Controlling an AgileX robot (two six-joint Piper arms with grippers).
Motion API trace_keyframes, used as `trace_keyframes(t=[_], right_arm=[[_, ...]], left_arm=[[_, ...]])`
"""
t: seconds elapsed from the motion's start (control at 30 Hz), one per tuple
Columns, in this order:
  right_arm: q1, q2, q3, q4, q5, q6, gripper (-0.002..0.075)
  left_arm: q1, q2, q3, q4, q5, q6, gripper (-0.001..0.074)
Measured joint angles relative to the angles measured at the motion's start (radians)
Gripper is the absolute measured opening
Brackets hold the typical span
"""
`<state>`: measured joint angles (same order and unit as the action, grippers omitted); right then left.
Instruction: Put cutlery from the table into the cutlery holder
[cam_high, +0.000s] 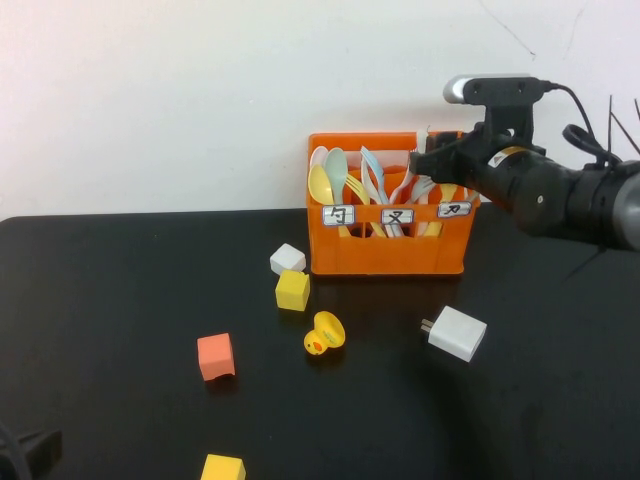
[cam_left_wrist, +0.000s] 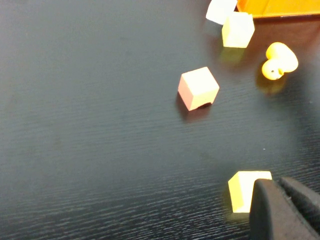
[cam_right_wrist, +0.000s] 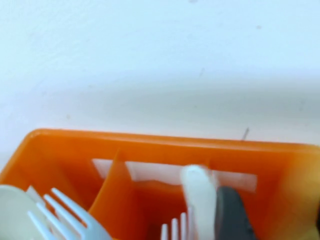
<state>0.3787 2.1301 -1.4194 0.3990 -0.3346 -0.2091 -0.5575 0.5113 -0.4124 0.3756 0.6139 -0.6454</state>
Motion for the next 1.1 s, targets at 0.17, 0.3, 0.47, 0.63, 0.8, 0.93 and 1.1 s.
trace_keyframes(t=[0.17,0.3,0.47,0.63,0.8,0.93,1.1], right_arm=[[0.000,-0.052,0.004,0.000,0.053,-0.054,0.0328],[0.000,-0.157,0.006,-0.002,0.103,-0.115,0.0154],[0.000,-0.314,0.006,-0.014,0.243,-0.230,0.0019],[0.002,-0.453,0.028,-0.032,0.450,-0.414,0.0001],[0.040,-0.599,0.176,-0.037,0.468,-0.473,-0.0001],[0.113,-0.740,0.381,-0.038,0.395,-0.510,-0.0001],[0.222,-0.899,0.589,-0.038,0.353,-0.553,-0.0001]], left_arm=[[0.000,0.000,0.005,0.000,-0.031,-0.011,-0.0001],[0.000,0.000,0.005,0.000,-0.037,-0.027,-0.0001],[0.000,0.000,0.005,0.000,-0.043,-0.042,-0.0001],[0.000,0.000,0.005,0.004,-0.047,-0.042,-0.0001],[0.000,0.000,0.005,0.004,-0.047,-0.042,-0.0001],[0.000,0.000,0.005,0.004,-0.047,-0.042,-0.0001],[0.000,0.000,0.007,-0.027,-0.091,-0.050,-0.0001]])
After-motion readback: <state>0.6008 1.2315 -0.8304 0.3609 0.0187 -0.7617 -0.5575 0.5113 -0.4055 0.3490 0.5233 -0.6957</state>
